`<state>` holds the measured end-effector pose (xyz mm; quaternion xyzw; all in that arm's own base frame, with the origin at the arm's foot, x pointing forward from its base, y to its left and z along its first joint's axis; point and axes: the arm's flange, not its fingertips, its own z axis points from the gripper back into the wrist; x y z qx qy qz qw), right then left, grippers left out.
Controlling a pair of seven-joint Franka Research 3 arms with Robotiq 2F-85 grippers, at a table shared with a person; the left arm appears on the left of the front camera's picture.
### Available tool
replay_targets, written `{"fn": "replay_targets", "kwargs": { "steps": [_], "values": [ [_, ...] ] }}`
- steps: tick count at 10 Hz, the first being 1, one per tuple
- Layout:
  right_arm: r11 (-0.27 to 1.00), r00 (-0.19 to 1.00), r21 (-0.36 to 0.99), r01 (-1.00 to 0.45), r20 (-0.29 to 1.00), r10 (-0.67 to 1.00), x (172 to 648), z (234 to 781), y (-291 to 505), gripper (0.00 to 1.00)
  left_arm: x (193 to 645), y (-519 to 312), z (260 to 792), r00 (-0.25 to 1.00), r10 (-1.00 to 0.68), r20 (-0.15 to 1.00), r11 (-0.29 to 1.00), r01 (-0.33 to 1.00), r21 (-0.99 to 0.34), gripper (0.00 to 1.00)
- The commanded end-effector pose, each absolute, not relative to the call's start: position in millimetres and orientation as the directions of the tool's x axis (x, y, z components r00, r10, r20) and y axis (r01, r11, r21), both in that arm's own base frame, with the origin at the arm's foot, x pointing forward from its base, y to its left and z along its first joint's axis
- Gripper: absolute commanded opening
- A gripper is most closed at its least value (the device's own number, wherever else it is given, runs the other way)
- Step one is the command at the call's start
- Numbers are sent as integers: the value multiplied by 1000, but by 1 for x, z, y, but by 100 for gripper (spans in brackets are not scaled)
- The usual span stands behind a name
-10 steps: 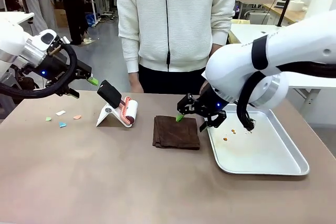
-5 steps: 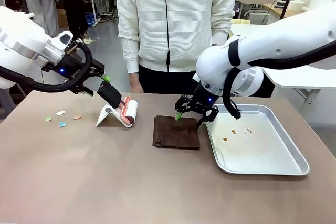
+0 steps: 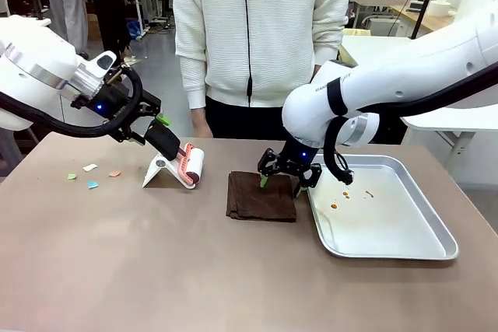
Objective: Clean the surface of the table.
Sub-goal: Hold the Lint Roller with your left hand and the towel with your right hand.
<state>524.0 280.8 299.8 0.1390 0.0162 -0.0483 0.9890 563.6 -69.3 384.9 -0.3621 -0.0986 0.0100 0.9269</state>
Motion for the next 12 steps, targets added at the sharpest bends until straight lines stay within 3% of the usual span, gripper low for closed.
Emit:
{"fn": "replay_targets", "kwargs": {
  "steps": [1, 8, 9, 10, 11, 12],
  "values": [
    [974, 992, 188, 123, -37, -118, 523, 303, 292, 100, 566, -67, 383, 978, 80, 195, 711, 81, -699, 100],
    [977, 993, 181, 116, -53, -108, 521, 291, 294, 100, 570, -75, 376, 982, 65, 178, 697, 83, -712, 100],
    [977, 993, 179, 115, -56, -106, 522, 291, 294, 84, 569, -74, 377, 982, 47, 185, 687, 103, -719, 64],
    [977, 993, 180, 112, -60, -103, 523, 291, 294, 40, 567, -75, 378, 983, 21, 180, 688, 117, -717, 42],
    [977, 993, 181, 111, -65, -100, 524, 291, 295, 24, 566, -75, 380, 984, -1, 178, 678, 131, -723, 6],
    [977, 992, 180, 116, -62, -107, 526, 291, 294, 0, 566, -74, 382, 983, -1, 185, 682, 137, -718, 0]
  ]
}}
